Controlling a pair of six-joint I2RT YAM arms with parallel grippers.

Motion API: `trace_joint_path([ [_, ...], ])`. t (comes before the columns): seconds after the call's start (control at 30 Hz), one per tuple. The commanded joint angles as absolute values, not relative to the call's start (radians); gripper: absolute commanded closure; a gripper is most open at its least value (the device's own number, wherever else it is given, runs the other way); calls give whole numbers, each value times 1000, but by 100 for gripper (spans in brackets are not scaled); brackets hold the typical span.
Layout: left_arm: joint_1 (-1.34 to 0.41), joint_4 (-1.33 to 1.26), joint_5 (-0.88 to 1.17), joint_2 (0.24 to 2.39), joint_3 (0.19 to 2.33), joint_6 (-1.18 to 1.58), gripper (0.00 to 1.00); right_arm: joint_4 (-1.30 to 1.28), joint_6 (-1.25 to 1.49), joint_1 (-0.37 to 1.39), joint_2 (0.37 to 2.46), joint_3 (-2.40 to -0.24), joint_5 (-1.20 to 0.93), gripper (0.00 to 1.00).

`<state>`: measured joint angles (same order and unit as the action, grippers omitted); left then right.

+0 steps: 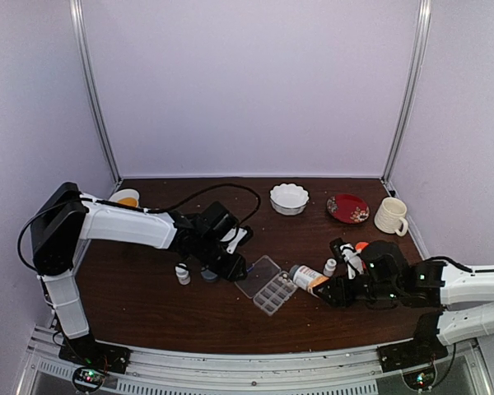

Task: Sort the pills into containers
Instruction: Pour the pill into the compartment of the pill container, then pick up the lid of the pill bottle from the center of the board.

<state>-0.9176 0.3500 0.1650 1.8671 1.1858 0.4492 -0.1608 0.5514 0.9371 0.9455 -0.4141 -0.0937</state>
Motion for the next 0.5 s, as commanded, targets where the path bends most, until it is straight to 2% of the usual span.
trace_joint_path([
  [0.0, -923, 345, 143, 1810, 1201, 451, 57, -13, 534, 934, 872, -347, -104, 100],
  [0.3, -928, 430, 77, 1722, 1219, 446, 43, 177, 474, 934, 665, -225, -109, 100],
  [0.37, -928, 443, 59, 1703, 1216, 448, 31, 205, 446, 934, 620, -214, -104, 100],
  [0.47, -928, 493, 18, 1697, 1230, 449, 25, 194, 396, 934, 553, -231, -89, 100],
])
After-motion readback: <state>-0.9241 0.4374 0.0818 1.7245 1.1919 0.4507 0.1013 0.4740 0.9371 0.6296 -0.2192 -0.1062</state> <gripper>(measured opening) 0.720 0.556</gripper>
